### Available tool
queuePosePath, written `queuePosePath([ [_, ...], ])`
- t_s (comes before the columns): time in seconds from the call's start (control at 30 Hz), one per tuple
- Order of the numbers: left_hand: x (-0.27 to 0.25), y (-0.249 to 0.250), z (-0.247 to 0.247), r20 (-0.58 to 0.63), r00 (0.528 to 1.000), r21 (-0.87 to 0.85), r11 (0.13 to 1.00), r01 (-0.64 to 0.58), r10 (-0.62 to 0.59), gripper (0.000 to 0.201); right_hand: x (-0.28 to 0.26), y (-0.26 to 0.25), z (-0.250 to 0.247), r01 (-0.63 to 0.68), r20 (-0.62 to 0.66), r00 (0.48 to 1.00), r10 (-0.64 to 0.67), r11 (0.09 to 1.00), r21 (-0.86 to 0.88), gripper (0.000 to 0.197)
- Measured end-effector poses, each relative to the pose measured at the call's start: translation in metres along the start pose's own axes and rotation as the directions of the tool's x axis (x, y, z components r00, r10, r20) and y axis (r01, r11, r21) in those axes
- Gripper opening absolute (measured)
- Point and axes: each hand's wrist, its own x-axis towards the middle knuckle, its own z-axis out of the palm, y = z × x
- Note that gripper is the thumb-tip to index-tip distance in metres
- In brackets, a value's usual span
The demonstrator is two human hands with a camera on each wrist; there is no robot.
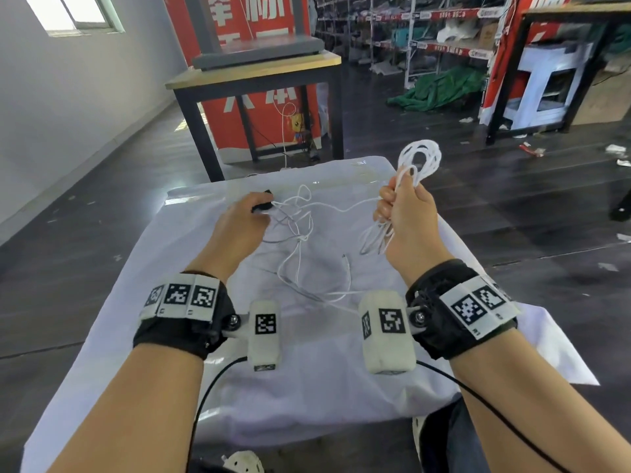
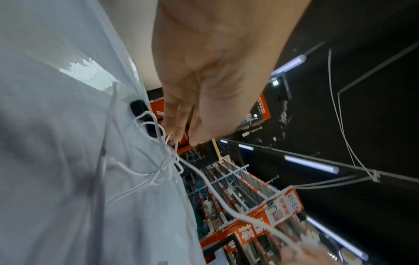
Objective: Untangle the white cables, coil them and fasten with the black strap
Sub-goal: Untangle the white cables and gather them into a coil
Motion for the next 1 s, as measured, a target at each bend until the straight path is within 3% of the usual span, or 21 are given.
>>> queuePosePath([
  [0.07, -0.004, 0.007, 0.013, 0.116, 0.993, 0.126, 0.992, -0.029, 0.015, 0.044, -0.003, 0.001, 0.003, -0.023, 0.069, 0.997, 0.024, 1.0, -0.018, 0.036],
  [0.17, -0.007, 0.008, 0.022, 0.295, 0.953, 0.276, 0.961, -0.02, -0.065, 0.054, -0.007, 0.001, 0.006, -0.042, 0.158, 0.986, 0.047, 0.998, -0.037, 0.035],
  [0.2, -0.007, 0.007, 0.024, 0.328, 0.939, 0.256, 0.967, 0.018, -0.104, 0.058, -0.008, 0.0, 0.007, -0.042, 0.18, 0.982, 0.05, 0.998, -0.049, 0.035],
  [0.27, -0.003, 0.005, 0.028, 0.307, 0.931, 0.055, 0.981, 0.188, -0.196, 0.059, -0.01, 0.0, 0.008, -0.039, 0.209, 0.977, 0.052, 0.997, -0.064, 0.035],
  [0.33, 0.001, 0.003, 0.029, 0.246, 0.914, -0.136, 0.922, 0.363, -0.324, 0.058, -0.011, 0.0, 0.009, -0.035, 0.228, 0.972, 0.049, 0.997, -0.062, 0.035],
  [0.4, -0.001, 0.0, 0.027, 0.252, 0.893, -0.159, 0.895, 0.417, -0.372, 0.05, -0.011, -0.001, 0.009, -0.039, 0.248, 0.967, 0.052, 0.997, -0.059, 0.036],
  [0.53, -0.003, -0.002, 0.024, 0.248, 0.923, -0.104, 0.939, 0.328, -0.295, 0.03, -0.011, -0.001, 0.009, -0.049, 0.256, 0.965, 0.064, 0.997, -0.062, 0.036],
  [0.67, 0.0, 0.003, 0.015, 0.19, 0.966, -0.039, 0.982, 0.185, -0.175, 0.016, -0.006, 0.0, 0.005, -0.034, 0.157, 0.987, 0.04, 0.999, -0.042, 0.037],
  [0.73, 0.0, 0.005, 0.01, 0.173, 0.978, -0.052, 0.991, 0.126, -0.115, 0.021, -0.003, -0.001, 0.002, -0.024, 0.107, 0.994, 0.027, 0.999, -0.026, 0.037],
  [0.83, -0.007, 0.012, 0.009, 0.209, 0.969, -0.034, 0.989, 0.142, -0.132, 0.041, -0.002, -0.002, 0.001, -0.053, 0.079, 0.996, 0.051, 0.998, 0.02, 0.036],
  [0.93, -0.009, 0.015, 0.011, 0.246, 0.962, 0.273, 0.961, 0.05, -0.12, 0.062, -0.004, -0.002, 0.002, -0.089, 0.091, 0.992, 0.083, 0.994, 0.062, 0.036],
  [1.0, -0.011, 0.017, 0.012, 0.259, 0.96, 0.401, 0.916, -0.004, -0.109, 0.052, -0.004, -0.002, 0.002, -0.092, 0.099, 0.991, 0.086, 0.994, 0.059, 0.036],
])
